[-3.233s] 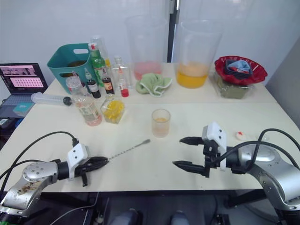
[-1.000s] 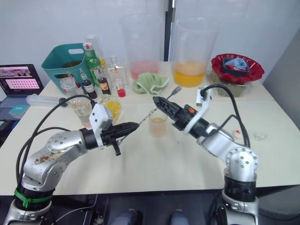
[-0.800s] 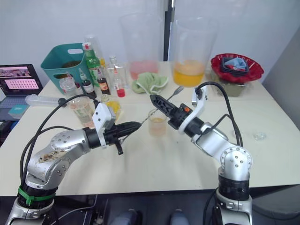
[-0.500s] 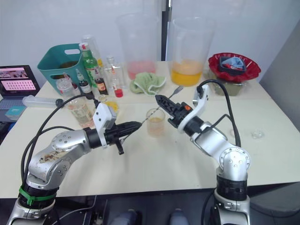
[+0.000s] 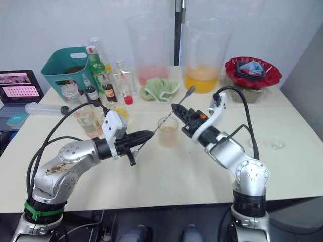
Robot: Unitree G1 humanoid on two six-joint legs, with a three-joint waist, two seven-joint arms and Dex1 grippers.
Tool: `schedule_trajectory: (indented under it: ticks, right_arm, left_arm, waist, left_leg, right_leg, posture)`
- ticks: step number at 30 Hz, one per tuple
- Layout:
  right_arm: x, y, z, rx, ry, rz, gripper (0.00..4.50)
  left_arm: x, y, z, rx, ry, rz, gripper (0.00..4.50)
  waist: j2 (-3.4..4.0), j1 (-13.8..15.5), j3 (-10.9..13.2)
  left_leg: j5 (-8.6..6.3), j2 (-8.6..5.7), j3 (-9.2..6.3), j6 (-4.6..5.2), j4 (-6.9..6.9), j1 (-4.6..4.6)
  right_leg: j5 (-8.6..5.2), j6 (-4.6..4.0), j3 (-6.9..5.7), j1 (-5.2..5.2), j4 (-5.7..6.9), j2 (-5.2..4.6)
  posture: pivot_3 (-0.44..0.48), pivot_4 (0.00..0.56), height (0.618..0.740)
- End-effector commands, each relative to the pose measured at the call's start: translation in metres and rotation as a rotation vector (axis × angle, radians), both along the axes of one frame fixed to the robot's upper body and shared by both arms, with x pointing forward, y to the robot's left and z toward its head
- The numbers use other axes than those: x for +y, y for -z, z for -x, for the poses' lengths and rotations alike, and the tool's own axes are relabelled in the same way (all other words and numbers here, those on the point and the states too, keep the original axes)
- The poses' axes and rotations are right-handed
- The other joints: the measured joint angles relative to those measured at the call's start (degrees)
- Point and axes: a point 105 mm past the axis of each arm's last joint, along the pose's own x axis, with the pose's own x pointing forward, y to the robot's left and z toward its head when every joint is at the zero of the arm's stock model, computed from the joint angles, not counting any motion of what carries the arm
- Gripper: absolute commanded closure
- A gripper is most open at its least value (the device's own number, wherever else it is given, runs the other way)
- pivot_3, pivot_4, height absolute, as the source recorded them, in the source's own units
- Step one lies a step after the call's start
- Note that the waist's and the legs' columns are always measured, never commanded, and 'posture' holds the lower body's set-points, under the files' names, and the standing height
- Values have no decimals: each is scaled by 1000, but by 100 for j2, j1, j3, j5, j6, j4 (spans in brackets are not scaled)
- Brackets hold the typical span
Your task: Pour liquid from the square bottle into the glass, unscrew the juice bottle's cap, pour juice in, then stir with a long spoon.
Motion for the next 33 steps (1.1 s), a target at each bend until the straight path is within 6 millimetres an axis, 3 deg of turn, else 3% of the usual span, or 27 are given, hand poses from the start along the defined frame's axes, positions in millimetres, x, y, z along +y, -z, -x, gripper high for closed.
schedule_trajectory:
  ticks: [1, 7, 10, 15, 19, 25, 33]
  right_arm:
    - [-8, -23, 7, -104, 3, -15, 4500]
    - [-22, -43, 5, -176, 4, 19, 4500]
    - [-31, -63, 6, -253, -7, 67, 4500]
    - [-47, -108, 6, -417, 10, 239, 4500]
    - [-49, -119, 0, -490, 18, 367, 4500]
    - [-39, -111, -12, -566, -3, 579, 4500]
    - [-35, -98, -20, -591, -35, 658, 4500]
  left_arm:
    - [6, -22, 5, -46, 46, 40, 2956]
    - [18, -30, 7, -41, 77, 37, 956]
    - [27, -30, 7, -30, 85, 25, 20]
    - [45, -19, 3, 13, 69, -7, 20]
    - [45, -15, 3, 19, 73, -11, 20]
    - [47, -9, 5, 35, 56, -14, 20]
    - [55, -2, 8, 44, 4, -36, 20]
  waist:
    - [0, -1, 0]
    - [0, -4, 0]
    - [1, -4, 1]
    - [6, -2, 4]
    - [3, 0, 4]
    - [3, -3, 4]
    - [3, 6, 4]
  left_leg:
    - [0, 0, 0, 0, 0, 0]
    - [0, 1, 2, 0, -1, 1]
    - [0, 0, 3, 0, -1, 0]
    - [0, 2, 9, 1, -1, -6]
    - [-1, 4, 11, 3, -5, -8]
    - [-1, 5, 15, 3, -4, -15]
    - [0, 4, 15, 1, 2, -53]
  right_leg:
    - [0, 0, 0, 0, 0, 0]
    - [0, 0, -1, -1, 0, 0]
    - [0, 0, 0, -1, -2, 0]
    - [-1, -1, 0, -7, -3, 1]
    - [-1, -1, -2, -5, -8, 1]
    - [-1, -2, 3, -16, -6, 1]
    - [3, -7, 6, -57, 2, -1]
  posture:
    - [0, 150, 740]
    - [0, 150, 740]
    - [0, 150, 740]
    - [0, 150, 740]
    - [0, 150, 740]
    - [0, 150, 740]
    - [0, 150, 740]
